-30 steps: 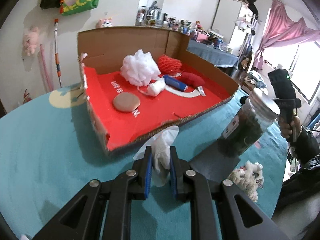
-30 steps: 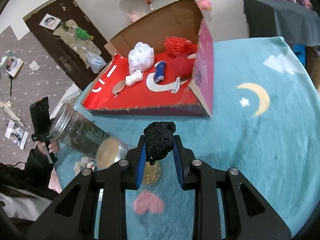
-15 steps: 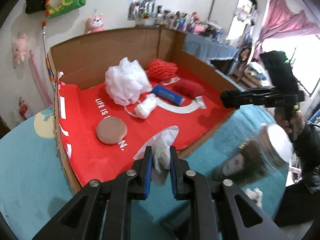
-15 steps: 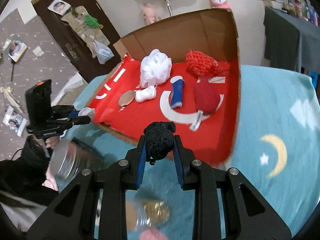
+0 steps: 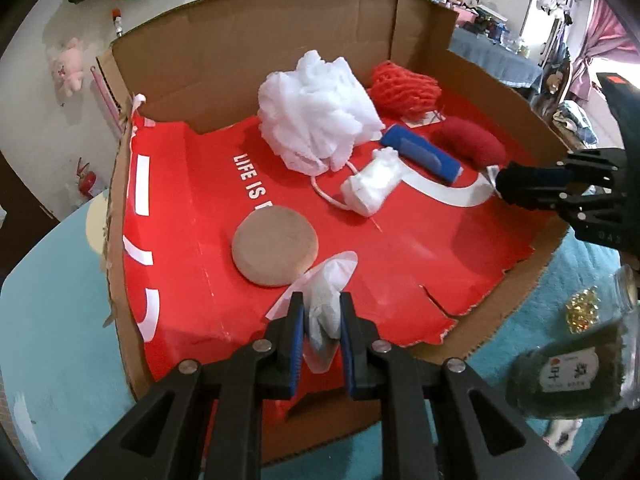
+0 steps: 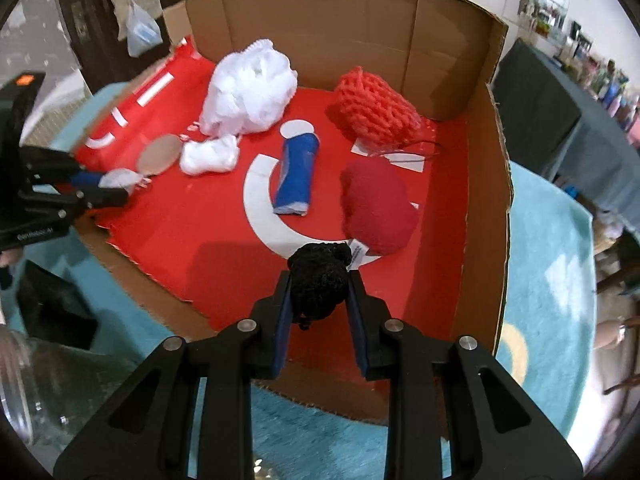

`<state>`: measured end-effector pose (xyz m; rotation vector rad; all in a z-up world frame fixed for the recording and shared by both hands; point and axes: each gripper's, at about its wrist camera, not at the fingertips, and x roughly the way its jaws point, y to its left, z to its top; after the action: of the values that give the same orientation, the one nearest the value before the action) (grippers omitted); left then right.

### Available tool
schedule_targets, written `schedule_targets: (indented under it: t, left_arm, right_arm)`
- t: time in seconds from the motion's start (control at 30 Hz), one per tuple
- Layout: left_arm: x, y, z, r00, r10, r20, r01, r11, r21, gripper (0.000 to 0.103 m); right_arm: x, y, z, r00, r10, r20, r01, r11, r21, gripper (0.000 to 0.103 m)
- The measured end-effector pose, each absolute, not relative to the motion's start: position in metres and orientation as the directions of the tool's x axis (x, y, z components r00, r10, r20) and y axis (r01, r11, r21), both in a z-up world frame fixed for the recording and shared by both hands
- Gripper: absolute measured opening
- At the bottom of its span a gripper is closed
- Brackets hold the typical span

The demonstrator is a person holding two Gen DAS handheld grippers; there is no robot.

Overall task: Organize soft objects
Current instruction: 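Open both tools to drop the tissue and pom-pom into the box, then move both tools back toward the remaining items on the table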

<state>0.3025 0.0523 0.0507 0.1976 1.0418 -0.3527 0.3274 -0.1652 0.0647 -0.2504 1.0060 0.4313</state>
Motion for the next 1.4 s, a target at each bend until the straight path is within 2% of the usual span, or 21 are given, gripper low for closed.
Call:
schedule_targets:
  t: [0.07,0.33,0.57,0.7,0.8,0.93,1.07,1.2,1.27,1.33,1.4]
  left_arm:
    - [0.306,0.051,0.048,0.452,-0.184,-0.873,0.37,0.929,-0.004,0.017]
    - [0.307,0.05,0.047,0.456,-0.169,-0.874,0.367,0.93,0.011,0.018]
    - [0.308,0.048,0.046,0.452,-0.167,-0.876,0.364,0.931,0.01,0.025]
    - [0.308,0.048,0.045,0.453,-0.169,-0.875,0.365,0.931,0.009,0.037]
    - [0.308,0.048,0.045,0.454,-0.175,-0.873,0.367,0.93,0.004,0.039]
    - [0.305,0.048,0.048,0.463,-0.183,-0.867,0.369,0.93,0.001,0.05]
    - [0.3,0.047,0.053,0.476,-0.192,-0.858,0.368,0.93,-0.005,0.053]
    - [0.295,0.047,0.061,0.497,-0.207,-0.843,0.372,0.928,-0.009,0.064]
    - [0.292,0.046,0.066,0.509,-0.214,-0.834,0.372,0.928,-0.01,0.065]
    - [0.289,0.046,0.07,0.519,-0.221,-0.826,0.37,0.929,-0.016,0.065]
    - [0.284,0.046,0.077,0.535,-0.227,-0.814,0.365,0.931,-0.02,0.066]
  right_arm:
    - [0.326,-0.162,0.064,0.478,0.2,-0.855,-0.455,0.889,-0.046,0.025]
    - [0.329,-0.163,0.062,0.464,0.196,-0.864,-0.447,0.894,-0.037,0.025]
    - [0.333,-0.16,0.059,0.449,0.196,-0.872,-0.445,0.895,-0.028,0.025]
    - [0.333,-0.16,0.059,0.447,0.201,-0.872,-0.445,0.895,-0.021,0.026]
    - [0.333,-0.16,0.058,0.444,0.198,-0.874,-0.447,0.894,-0.024,0.027]
    - [0.332,-0.159,0.059,0.442,0.204,-0.874,-0.45,0.893,-0.019,0.029]
    - [0.332,-0.16,0.059,0.44,0.21,-0.873,-0.451,0.892,-0.012,0.029]
    - [0.33,-0.161,0.061,0.436,0.221,-0.872,-0.449,0.893,0.002,0.03]
    - [0.328,-0.16,0.063,0.436,0.233,-0.869,-0.455,0.891,0.01,0.048]
    - [0.324,-0.156,0.066,0.441,0.244,-0.864,-0.466,0.885,0.012,0.054]
    - [0.32,-0.153,0.071,0.475,0.216,-0.853,-0.463,0.886,-0.034,0.055]
